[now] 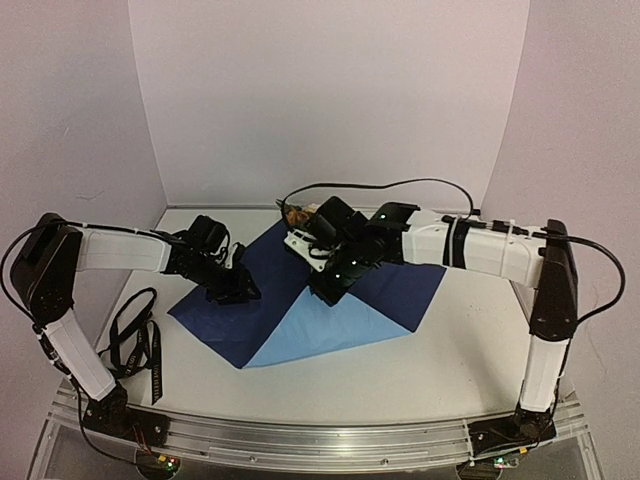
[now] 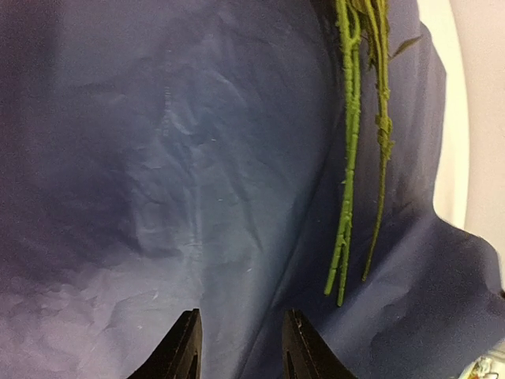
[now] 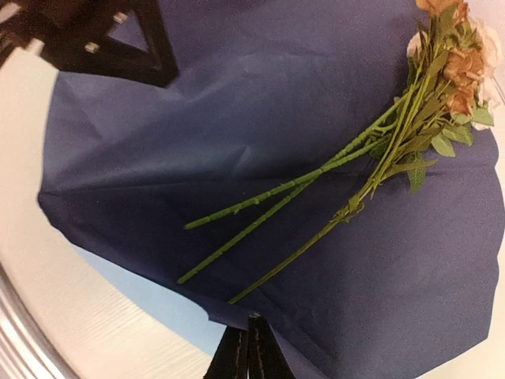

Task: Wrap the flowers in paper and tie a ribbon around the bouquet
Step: Fold the bottom corner of the flattened wrapping paper at the center of the board.

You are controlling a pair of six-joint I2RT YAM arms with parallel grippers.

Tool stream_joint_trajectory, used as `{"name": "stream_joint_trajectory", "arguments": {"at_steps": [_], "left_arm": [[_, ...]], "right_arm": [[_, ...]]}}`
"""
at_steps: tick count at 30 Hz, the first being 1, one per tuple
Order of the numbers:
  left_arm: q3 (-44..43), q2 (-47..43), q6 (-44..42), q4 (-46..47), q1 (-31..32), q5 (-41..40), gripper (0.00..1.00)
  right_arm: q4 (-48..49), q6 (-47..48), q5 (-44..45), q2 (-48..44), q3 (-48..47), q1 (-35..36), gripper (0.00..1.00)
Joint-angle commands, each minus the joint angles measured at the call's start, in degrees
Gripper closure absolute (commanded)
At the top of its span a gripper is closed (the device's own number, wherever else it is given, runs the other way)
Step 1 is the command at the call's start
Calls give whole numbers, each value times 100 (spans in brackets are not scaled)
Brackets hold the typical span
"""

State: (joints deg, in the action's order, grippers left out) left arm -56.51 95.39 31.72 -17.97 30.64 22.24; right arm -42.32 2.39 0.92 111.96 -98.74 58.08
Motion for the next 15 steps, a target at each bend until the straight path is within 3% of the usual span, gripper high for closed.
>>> {"name": "stream_joint_trajectory", "arguments": {"at_steps": [1, 15], "left_arm": [[157, 57, -28, 528, -5, 424, 64], [686, 63, -127, 115, -5, 147, 65]], "right_arm": [[451, -253, -317, -623, 133, 366, 100], [288, -542, -586, -607, -345, 760, 100]]}}
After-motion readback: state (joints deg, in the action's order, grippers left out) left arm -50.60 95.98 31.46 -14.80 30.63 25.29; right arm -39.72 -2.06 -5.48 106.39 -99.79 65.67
